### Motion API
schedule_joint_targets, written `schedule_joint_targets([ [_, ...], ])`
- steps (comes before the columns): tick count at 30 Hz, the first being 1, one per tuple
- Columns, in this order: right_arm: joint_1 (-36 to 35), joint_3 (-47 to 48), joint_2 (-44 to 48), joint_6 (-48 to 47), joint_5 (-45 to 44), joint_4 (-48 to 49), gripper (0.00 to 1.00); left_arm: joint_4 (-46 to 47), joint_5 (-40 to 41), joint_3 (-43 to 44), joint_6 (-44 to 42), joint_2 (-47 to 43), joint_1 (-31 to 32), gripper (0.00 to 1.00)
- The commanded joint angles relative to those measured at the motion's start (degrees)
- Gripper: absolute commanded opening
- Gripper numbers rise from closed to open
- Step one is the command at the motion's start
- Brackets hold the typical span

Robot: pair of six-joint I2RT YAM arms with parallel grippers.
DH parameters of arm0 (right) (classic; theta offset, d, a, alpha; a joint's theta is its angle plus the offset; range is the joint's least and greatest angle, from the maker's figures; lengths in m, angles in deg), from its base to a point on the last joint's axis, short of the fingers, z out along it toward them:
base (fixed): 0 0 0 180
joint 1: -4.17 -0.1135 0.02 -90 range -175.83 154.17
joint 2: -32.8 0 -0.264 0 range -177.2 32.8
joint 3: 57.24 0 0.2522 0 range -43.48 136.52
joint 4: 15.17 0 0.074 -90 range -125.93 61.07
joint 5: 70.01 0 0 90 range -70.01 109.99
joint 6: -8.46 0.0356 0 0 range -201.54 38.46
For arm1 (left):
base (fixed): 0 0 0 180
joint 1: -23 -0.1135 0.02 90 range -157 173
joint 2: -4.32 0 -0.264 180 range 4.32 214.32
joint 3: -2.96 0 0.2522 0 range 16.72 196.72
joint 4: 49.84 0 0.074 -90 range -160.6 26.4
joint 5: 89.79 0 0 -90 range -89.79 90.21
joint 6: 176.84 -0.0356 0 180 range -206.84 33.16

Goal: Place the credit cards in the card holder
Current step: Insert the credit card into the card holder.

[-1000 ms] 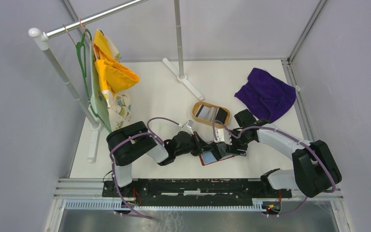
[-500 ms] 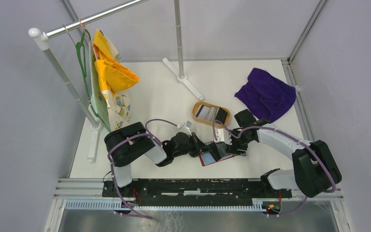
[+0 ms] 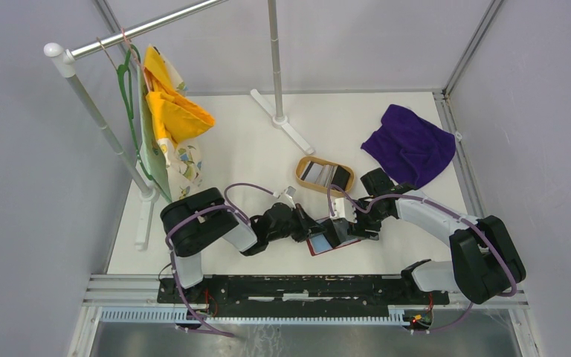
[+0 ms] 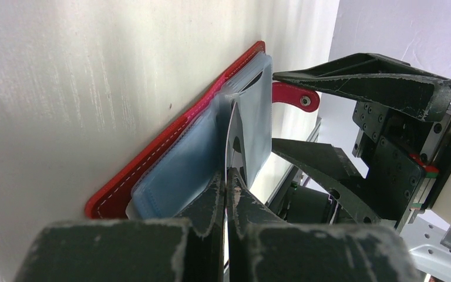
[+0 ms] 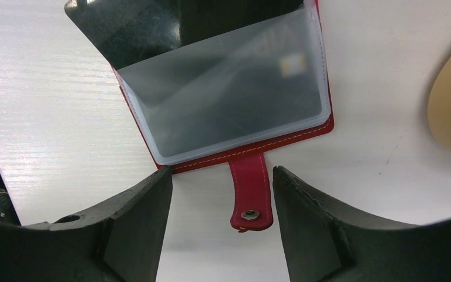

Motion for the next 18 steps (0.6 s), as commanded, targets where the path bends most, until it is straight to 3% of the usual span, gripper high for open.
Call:
schedule_joint_targets([
  [1, -0.01, -0.51, -0.93, -0.74, -1.01, -1.23, 0.7, -4.23, -2.53, 1.29, 1.67, 0.46, 0.33, 0.02],
  [18, -0.06, -0.52, -0.79, -0.73, -0.75, -1.27, 0.69, -2.06, -5.09, 2.24, 1.55, 2.38, -1.12, 0.02],
])
